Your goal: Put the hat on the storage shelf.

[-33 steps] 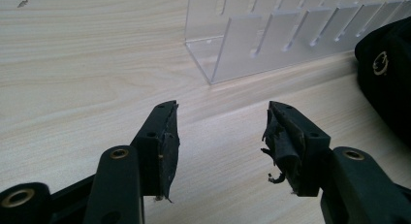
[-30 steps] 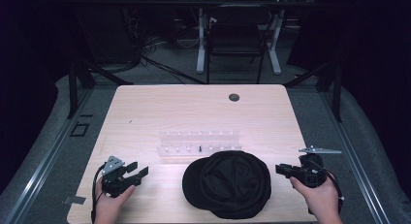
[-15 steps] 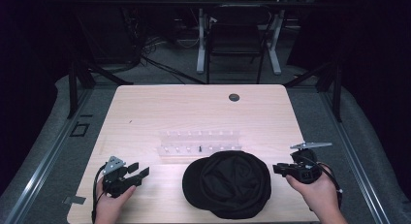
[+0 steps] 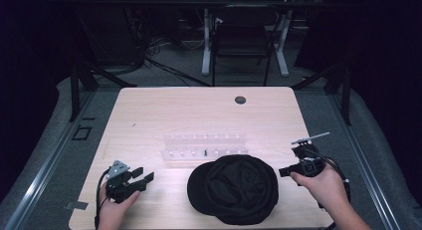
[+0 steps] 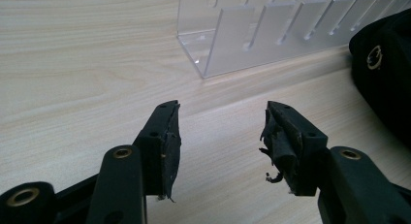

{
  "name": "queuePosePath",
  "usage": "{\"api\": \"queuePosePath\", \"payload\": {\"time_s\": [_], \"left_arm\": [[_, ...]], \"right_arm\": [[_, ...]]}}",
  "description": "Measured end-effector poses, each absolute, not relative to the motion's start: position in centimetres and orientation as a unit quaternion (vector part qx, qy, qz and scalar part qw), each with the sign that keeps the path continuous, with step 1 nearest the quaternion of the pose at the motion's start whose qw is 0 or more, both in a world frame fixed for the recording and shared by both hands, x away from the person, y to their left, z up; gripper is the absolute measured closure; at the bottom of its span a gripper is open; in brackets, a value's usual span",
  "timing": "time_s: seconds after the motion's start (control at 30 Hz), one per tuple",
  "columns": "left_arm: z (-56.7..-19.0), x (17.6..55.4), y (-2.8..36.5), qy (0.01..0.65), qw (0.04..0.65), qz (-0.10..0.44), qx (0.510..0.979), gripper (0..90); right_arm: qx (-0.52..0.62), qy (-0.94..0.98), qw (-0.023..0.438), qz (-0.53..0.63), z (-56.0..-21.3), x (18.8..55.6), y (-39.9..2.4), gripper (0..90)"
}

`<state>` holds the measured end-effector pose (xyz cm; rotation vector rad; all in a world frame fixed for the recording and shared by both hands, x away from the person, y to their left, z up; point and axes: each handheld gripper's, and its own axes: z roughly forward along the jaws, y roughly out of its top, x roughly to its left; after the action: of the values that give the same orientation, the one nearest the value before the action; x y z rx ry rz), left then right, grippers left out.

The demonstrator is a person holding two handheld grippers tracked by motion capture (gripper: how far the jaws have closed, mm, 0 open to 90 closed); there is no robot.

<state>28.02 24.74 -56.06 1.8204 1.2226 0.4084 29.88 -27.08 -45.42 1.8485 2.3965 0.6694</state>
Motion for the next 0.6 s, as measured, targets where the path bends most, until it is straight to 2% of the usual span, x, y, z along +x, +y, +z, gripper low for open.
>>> {"api": "queuePosePath", "payload": {"time_s": [0.3,0.6], "left_arm": [[-56.1,28.1,24.6,0.491,0.436,0.162,0.737,47.5],[-56.3,28.1,24.5,0.489,0.436,0.160,0.738,47.3]], "right_arm": [[0.604,0.775,0.006,0.186,-45.8,30.7,-26.4,72.9],[0.612,0.773,-0.029,0.165,-46.6,31.8,-25.7,72.5]]}}
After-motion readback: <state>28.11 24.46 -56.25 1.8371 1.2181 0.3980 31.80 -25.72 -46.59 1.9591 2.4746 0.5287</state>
